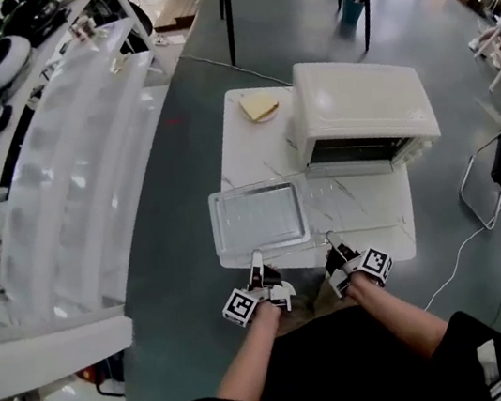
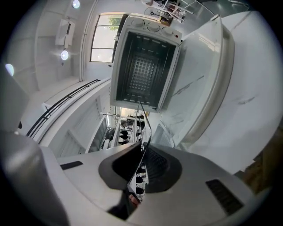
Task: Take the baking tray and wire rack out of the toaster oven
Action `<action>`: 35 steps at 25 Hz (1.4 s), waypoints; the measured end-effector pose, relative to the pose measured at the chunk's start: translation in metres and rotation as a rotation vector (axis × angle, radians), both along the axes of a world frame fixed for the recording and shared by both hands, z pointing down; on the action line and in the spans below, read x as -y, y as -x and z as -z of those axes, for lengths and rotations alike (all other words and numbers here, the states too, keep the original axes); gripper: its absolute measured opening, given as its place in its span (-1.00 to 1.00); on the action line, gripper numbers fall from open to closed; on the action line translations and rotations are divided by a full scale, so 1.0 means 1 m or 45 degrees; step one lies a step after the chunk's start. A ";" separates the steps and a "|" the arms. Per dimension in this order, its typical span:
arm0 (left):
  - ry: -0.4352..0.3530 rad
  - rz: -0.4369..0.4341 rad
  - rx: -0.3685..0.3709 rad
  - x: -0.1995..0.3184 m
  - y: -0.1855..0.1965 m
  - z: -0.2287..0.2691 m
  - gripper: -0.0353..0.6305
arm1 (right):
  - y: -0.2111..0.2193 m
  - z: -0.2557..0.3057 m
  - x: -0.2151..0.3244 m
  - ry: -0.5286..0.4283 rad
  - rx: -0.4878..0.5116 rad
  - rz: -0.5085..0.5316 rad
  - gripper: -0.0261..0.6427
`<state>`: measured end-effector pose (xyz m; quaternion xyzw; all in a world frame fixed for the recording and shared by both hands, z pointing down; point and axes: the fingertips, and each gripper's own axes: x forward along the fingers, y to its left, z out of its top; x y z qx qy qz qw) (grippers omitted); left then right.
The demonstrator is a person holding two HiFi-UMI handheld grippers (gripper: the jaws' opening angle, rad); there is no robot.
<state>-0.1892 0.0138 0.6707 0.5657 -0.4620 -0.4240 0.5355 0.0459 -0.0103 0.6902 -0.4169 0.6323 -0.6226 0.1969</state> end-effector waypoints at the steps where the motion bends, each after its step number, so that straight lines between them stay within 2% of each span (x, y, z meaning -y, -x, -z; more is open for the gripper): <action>1: -0.003 0.001 0.005 -0.001 0.010 0.000 -0.83 | 0.010 -0.002 0.000 0.013 -0.004 0.016 -0.82; 11: 0.030 0.012 0.031 -0.006 0.066 -0.025 -0.83 | 0.067 -0.022 0.003 0.049 -0.037 0.096 -0.81; 14: 0.104 -0.021 0.079 -0.004 0.075 -0.045 -0.83 | 0.073 -0.033 0.005 0.065 -0.074 0.100 -0.81; 16: 0.115 -0.038 0.046 0.001 0.077 -0.054 -0.83 | 0.075 -0.042 0.005 0.090 -0.103 0.100 -0.80; 19: 0.226 -0.084 0.047 0.005 0.085 -0.077 -0.83 | 0.082 -0.055 0.009 0.150 -0.105 0.089 -0.79; 22: 0.257 -0.122 -0.037 0.017 0.089 -0.090 -0.83 | 0.091 -0.067 0.020 0.178 -0.070 0.069 -0.79; 24: 0.302 -0.168 -0.010 0.021 0.092 -0.102 -0.83 | 0.095 -0.075 0.025 0.197 -0.064 0.052 -0.79; 28: 0.459 -0.271 0.099 0.020 0.095 -0.115 -0.83 | 0.098 -0.096 0.024 0.305 -0.110 0.069 -0.79; 33: 0.575 -0.256 0.079 0.022 0.100 -0.129 -0.79 | 0.106 -0.106 0.022 0.390 -0.220 0.177 -0.77; 35: 0.619 -0.226 0.043 0.021 0.100 -0.134 -0.76 | 0.105 -0.106 0.022 0.412 -0.263 0.206 -0.66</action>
